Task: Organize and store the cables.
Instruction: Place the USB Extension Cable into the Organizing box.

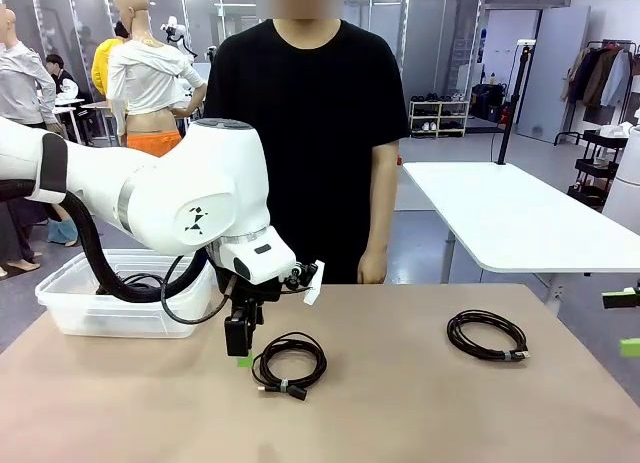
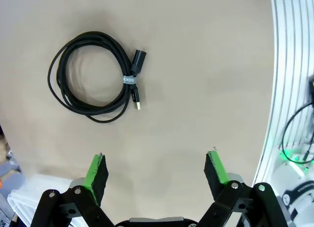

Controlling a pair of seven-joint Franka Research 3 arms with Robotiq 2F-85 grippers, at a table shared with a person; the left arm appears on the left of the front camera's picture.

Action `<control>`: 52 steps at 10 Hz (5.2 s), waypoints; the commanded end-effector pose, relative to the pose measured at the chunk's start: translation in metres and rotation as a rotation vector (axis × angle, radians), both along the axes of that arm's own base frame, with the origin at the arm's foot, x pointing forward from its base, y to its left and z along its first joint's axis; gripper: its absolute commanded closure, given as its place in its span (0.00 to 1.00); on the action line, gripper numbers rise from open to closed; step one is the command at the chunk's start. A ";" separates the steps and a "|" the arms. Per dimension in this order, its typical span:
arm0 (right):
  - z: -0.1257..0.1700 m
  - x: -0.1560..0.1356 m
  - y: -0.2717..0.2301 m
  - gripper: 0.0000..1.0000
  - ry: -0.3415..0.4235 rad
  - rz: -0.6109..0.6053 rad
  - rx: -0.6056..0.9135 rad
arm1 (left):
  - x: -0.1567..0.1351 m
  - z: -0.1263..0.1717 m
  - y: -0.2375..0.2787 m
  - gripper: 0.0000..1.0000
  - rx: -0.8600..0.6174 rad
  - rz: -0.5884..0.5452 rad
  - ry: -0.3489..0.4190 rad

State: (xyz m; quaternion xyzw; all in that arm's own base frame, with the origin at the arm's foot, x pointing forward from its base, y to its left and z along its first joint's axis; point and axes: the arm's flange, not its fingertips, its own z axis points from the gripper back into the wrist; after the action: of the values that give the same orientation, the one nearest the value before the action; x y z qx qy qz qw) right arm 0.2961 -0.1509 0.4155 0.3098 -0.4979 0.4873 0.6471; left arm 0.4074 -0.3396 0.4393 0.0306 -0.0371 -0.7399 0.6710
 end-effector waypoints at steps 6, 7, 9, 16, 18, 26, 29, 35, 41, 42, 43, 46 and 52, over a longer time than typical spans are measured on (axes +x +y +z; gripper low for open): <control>0.004 -0.002 -0.001 0.00 0.001 -0.009 0.016 | 0.008 -0.078 -0.038 0.00 -0.049 -0.087 -0.054; 0.004 -0.002 -0.001 0.00 0.001 -0.009 0.016 | 0.015 -0.088 -0.039 0.00 -0.045 -0.082 -0.027; 0.004 -0.002 -0.001 0.00 0.001 -0.009 0.016 | 0.025 -0.107 -0.038 0.00 -0.039 -0.082 -0.037; 0.004 -0.002 -0.001 0.00 0.001 -0.009 0.016 | 0.059 -0.131 -0.037 0.82 -0.080 -0.048 0.084; 0.004 -0.002 -0.001 0.00 0.001 -0.009 0.016 | 0.060 -0.132 -0.034 1.00 -0.058 -0.023 0.117; 0.004 -0.002 -0.001 0.00 0.001 -0.009 0.016 | 0.041 -0.021 0.006 1.00 -0.021 -0.073 0.019; 0.004 -0.002 -0.001 0.00 0.001 -0.009 0.016 | 0.063 0.044 0.085 1.00 -0.004 0.000 -0.100; 0.004 -0.002 -0.001 0.00 0.001 -0.009 0.016 | 0.103 0.065 0.206 1.00 0.015 -0.002 -0.145; 0.004 -0.002 -0.001 0.00 0.001 -0.009 0.016 | 0.111 0.058 0.197 0.83 0.015 0.001 -0.122; 0.004 -0.002 -0.001 0.00 0.001 -0.009 0.016 | 0.139 0.057 0.219 0.83 -0.064 -0.060 -0.148; 0.004 -0.002 -0.001 0.00 0.001 -0.009 0.016 | 0.159 0.050 0.235 0.83 -0.082 -0.043 -0.117; 0.004 -0.002 -0.001 0.00 0.001 -0.009 0.016 | 0.203 0.016 0.272 0.83 -0.007 0.110 -0.043; 0.004 -0.002 -0.001 0.00 0.001 -0.009 0.016 | 0.220 -0.020 0.301 0.47 -0.020 0.153 0.076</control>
State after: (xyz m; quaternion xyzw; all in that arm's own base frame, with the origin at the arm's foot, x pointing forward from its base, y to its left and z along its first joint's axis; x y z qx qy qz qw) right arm 0.2927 -0.1521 0.4174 0.3113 -0.4973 0.4827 0.6502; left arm 0.6265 -0.0390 0.4097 0.0044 -0.0241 -0.6908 0.7227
